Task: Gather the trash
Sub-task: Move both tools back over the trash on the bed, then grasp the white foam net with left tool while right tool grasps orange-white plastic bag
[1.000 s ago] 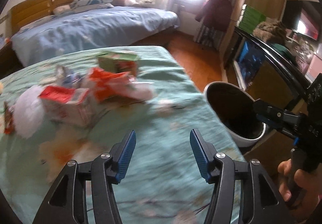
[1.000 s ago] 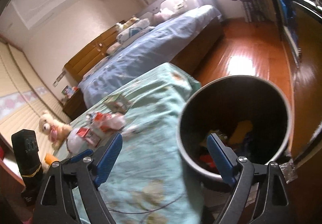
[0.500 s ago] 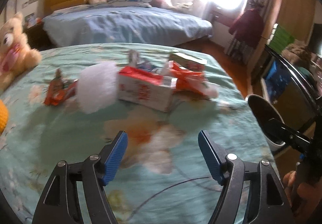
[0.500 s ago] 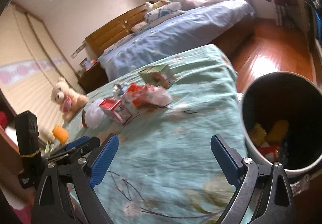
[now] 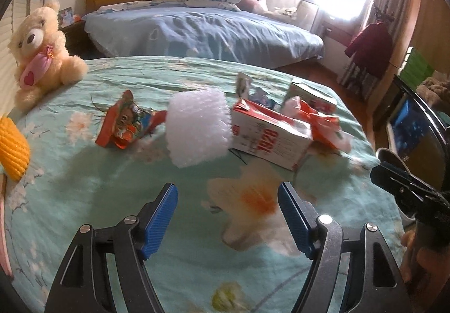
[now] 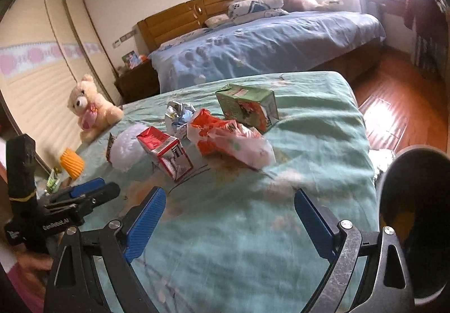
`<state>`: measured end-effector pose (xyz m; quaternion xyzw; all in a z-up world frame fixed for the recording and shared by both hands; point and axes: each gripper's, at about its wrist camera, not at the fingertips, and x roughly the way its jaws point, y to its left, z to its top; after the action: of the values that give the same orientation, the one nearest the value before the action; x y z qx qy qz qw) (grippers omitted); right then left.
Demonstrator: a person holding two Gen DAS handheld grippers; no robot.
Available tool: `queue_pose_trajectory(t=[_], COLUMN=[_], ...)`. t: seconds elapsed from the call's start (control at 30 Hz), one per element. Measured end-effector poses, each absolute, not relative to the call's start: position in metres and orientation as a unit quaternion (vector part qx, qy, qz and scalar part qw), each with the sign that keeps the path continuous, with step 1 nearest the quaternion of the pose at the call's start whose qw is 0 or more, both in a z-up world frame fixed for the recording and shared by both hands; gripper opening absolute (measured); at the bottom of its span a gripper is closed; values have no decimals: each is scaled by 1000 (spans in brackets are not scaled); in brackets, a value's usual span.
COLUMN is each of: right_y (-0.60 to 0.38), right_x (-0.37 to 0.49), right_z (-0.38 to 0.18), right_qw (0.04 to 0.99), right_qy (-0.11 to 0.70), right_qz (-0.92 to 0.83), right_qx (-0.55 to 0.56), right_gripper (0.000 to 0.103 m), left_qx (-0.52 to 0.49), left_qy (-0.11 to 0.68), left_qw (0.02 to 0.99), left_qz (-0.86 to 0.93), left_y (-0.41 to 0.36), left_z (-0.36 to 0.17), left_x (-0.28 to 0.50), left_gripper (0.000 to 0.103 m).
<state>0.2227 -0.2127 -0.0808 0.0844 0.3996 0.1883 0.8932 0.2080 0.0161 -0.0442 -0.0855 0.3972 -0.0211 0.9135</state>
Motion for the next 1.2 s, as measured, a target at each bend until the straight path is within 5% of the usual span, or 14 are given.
queue_pose_trajectory(t=[0.5, 0.57, 0.63, 0.7, 0.83, 0.97, 1.2], right_y=[-182, -177, -173, -171, -176, -185, -204], right_x=[289, 293, 295, 294, 284, 273, 246], right_z=[-102, -104, -109, -110, -107, -103, -95], right_qw=[872, 869, 863, 863, 864, 868, 877], right_qy=[440, 443, 453, 453, 449, 445, 433], right_qz=[213, 219, 221, 224, 225, 213, 190], right_qx=[19, 14, 13, 11, 30, 51, 87], right_gripper=[91, 80, 56, 48, 44, 33, 32], left_qx=[-103, -101, -100, -96, -97, -108, -95], left_qy=[407, 406, 411, 414, 408, 404, 389], left_qw=[908, 908, 906, 905, 908, 908, 916], left_qz=[1, 0, -5, -6, -8, -12, -32], left_y=[36, 37, 38, 38, 42, 47, 41], left_z=[-60, -63, -66, -69, -68, -64, -49], left_x=[278, 282, 284, 284, 274, 259, 225], left_gripper=[72, 68, 50, 46, 35, 32, 30])
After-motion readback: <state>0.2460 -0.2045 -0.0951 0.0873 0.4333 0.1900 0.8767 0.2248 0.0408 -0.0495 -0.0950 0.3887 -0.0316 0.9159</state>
